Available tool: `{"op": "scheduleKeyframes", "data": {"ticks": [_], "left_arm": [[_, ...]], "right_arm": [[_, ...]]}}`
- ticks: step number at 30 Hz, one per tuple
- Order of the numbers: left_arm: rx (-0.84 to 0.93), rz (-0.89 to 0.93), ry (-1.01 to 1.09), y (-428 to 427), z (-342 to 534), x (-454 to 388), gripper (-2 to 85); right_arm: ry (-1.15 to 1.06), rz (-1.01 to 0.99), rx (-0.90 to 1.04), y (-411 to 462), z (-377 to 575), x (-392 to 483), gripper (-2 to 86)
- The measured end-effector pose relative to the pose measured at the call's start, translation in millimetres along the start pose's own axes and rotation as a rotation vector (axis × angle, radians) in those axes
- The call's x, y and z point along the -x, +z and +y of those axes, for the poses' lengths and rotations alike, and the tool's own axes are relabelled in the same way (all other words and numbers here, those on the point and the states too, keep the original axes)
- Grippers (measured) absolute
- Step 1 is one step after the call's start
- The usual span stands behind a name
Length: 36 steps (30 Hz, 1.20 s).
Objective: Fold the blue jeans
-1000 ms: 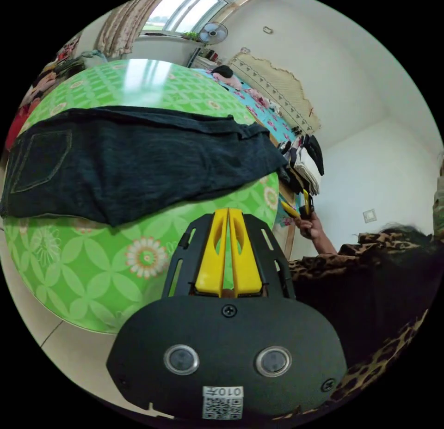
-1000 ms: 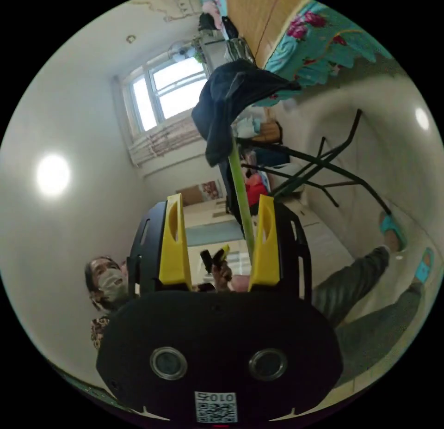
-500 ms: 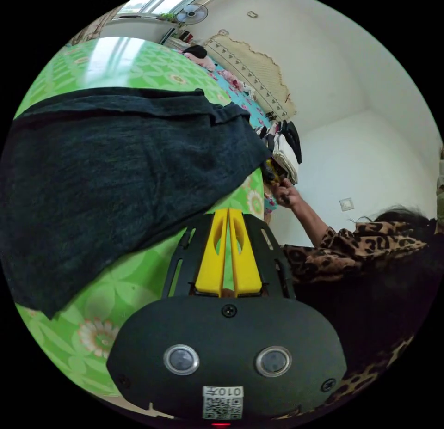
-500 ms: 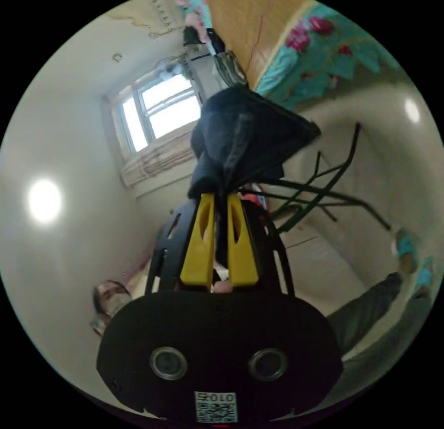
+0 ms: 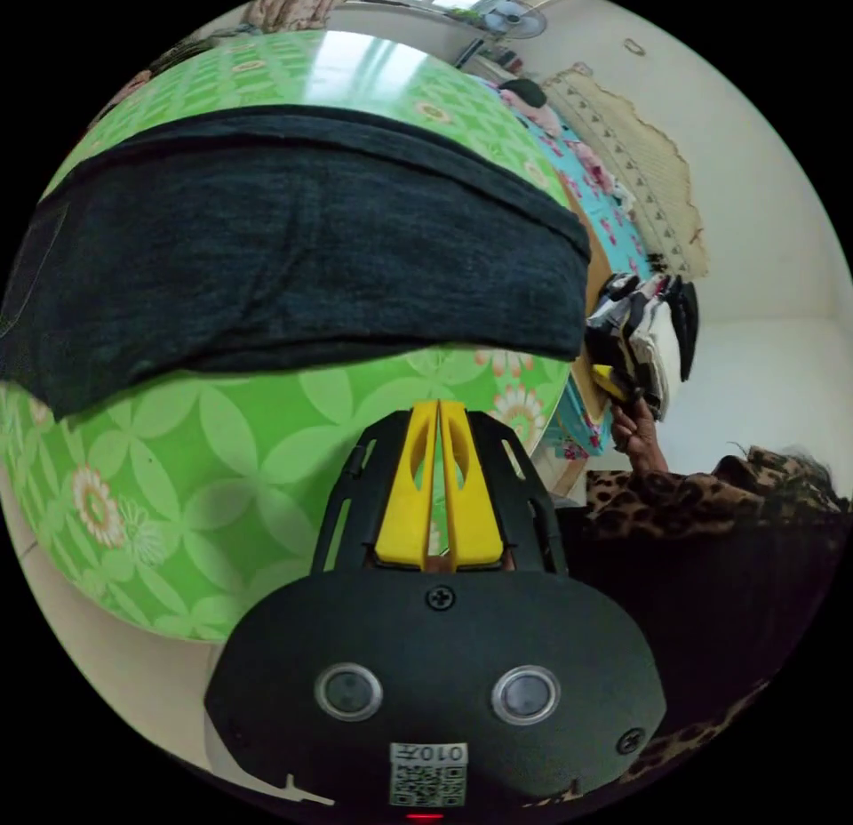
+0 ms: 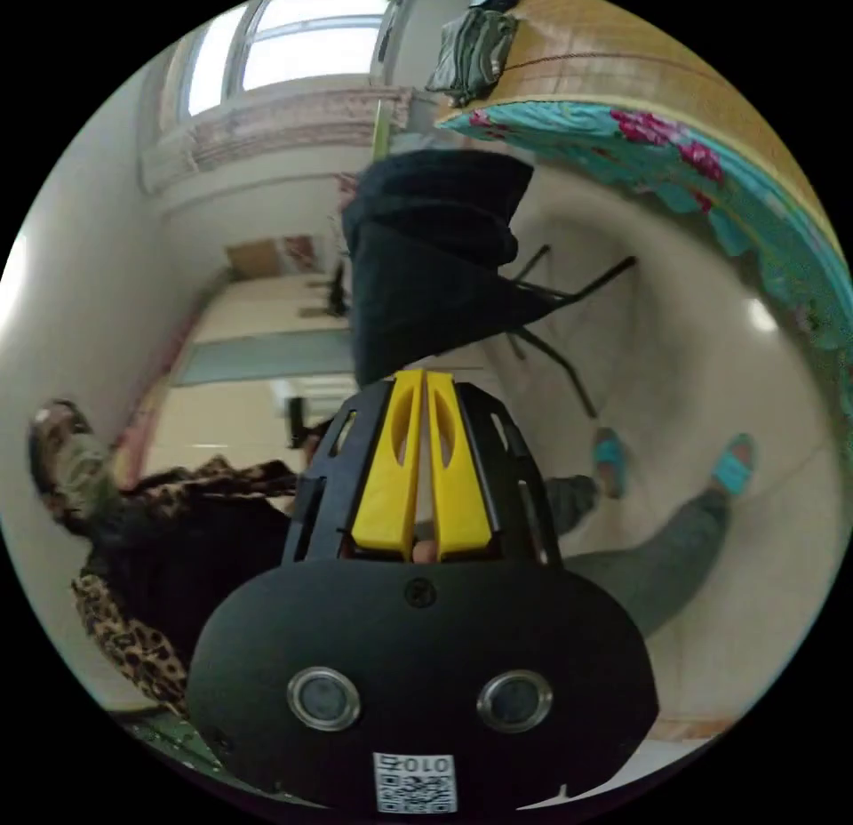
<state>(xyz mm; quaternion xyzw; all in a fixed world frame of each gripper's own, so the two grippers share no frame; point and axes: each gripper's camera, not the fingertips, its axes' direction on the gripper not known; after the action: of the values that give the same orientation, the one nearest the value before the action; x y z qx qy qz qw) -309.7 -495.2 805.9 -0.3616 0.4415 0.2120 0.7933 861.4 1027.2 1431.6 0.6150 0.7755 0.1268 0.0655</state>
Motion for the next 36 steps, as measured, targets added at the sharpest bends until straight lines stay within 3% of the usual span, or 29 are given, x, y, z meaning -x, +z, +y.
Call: {"op": "scheduleKeyframes", "data": {"ticks": [4,8,14,18,20,22,24,25,28,31,33,35,36], "left_arm": [[-0.025,0.010,-0.042,29.9,6.8,-40.0,-0.1],[-0.019,-0.030,-0.035,52.7,17.8,-68.9,-0.1],[-0.110,0.104,-0.034,83.4,12.9,-69.2,-0.1],[-0.281,0.181,-0.050,83.9,17.2,-70.5,-0.1],[-0.355,0.202,-0.079,88.0,25.8,-66.8,-0.1],[-0.415,0.275,-0.064,90.0,30.8,-63.5,-0.1],[-0.524,0.308,-0.006,79.3,34.5,-67.6,-0.1],[-0.609,0.282,0.049,63.4,36.1,-78.2,-0.2],[-0.813,-0.059,0.119,24.6,44.1,-133.0,-0.2],[-0.928,-0.137,0.208,15.9,44.7,-181.5,-0.2],[-0.995,-0.199,0.243,8.0,50.3,-213.3,-0.2],[-1.065,-0.578,0.154,-6.9,68.9,-277.9,-0.2],[-1.099,-0.668,0.124,-10.4,76.5,-294.6,-0.2]], "right_arm": [[0.008,-0.068,0.061,-22.3,-25.8,-2.7,5.6],[-0.047,0.034,0.180,-13.6,-73.9,24.6,7.8],[-0.244,0.273,0.374,29.7,-133.4,124.5,6.7],[-0.536,0.631,0.524,76.0,-137.5,241.9,3.4],[-0.722,0.771,0.459,83.5,-135.6,307.1,2.9],[-0.940,0.918,0.249,80.7,-130.0,379.9,2.6],[-1.077,0.916,0.134,76.8,-120.7,413.3,2.5],[-1.174,0.856,0.095,75.8,-114.9,424.4,2.4],[-1.385,0.627,-0.015,85.1,-118.1,412.9,2.3],[-1.359,0.371,0.205,115.2,-155.3,400.6,2.3],[-1.472,0.290,0.300,125.5,-173.2,408.2,2.5],[-1.583,0.299,0.262,121.1,-190.8,430.9,2.8],[-1.680,0.257,0.210,111.2,-200.0,447.9,3.2]]}}
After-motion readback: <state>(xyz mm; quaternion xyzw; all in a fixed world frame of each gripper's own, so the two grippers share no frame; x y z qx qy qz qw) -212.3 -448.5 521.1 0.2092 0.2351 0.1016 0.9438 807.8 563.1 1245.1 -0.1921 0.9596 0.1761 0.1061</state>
